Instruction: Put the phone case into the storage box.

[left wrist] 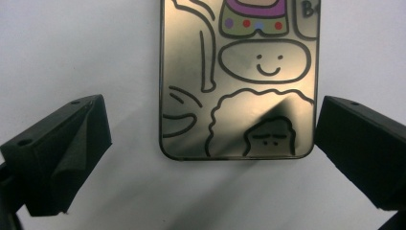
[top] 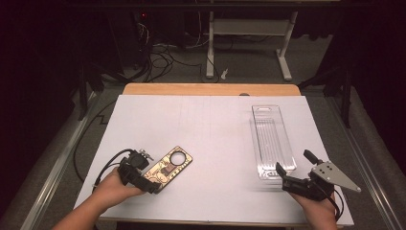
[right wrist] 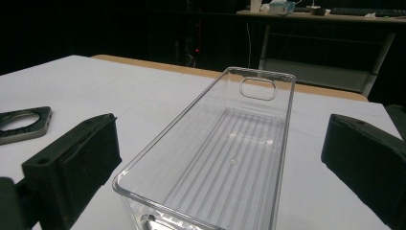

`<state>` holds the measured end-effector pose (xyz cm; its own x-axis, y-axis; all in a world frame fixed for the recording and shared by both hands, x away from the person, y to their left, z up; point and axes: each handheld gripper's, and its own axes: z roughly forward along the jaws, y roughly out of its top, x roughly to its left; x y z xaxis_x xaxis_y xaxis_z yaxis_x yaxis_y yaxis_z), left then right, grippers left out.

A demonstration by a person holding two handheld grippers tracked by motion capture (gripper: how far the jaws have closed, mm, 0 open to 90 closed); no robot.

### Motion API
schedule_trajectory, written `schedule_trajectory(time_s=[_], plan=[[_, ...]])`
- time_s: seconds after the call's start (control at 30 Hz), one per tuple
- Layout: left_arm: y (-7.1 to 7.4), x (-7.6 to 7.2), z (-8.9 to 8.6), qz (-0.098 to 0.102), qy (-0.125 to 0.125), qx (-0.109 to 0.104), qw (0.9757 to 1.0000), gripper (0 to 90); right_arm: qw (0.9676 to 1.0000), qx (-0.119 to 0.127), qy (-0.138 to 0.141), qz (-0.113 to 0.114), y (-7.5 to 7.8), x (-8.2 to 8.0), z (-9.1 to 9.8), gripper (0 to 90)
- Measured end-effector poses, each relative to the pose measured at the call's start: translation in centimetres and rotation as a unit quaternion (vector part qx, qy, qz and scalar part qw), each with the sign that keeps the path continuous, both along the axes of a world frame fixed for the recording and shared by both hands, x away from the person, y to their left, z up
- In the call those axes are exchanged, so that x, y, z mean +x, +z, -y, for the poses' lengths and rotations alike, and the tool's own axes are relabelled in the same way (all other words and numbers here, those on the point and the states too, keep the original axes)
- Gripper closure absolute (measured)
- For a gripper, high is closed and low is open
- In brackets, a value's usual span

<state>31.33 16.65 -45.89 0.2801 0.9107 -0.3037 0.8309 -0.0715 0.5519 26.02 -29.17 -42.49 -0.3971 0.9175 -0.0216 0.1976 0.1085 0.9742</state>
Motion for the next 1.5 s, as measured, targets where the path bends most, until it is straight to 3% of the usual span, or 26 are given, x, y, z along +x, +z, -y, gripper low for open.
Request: schedule_trajectory(time_s=[0.23, 0.57, 1.07, 1.5], plan=[[0.2, 0.4, 0.7, -0.014, -0.006, 0.004, 0.9999, 0.5, 1.0000, 0.000, 0.000, -0.001, -0.1, 0.1, 0.1, 0.2], [0.0, 1.0, 2.0, -0.033, -0.014, 0.025, 0.9990, 0.5, 1.0000, -0.001, 0.000, -0.001, 0.0, 0.0, 0.0, 0.2], [-0.3, 2.0, 3.6, -0.056, -0.033, 0.056, 0.9963, 0.5, 1.0000, 0.000, -0.001, 0.001, 0.1, 0.0, 0.2, 0.2], [-1.1, 2.5, 4.8, -0.060, -0.040, 0.083, 0.9939, 0.6, 1.0000, 0.003, -0.003, 0.004, 0.3, -0.2, 0.4, 0.2]])
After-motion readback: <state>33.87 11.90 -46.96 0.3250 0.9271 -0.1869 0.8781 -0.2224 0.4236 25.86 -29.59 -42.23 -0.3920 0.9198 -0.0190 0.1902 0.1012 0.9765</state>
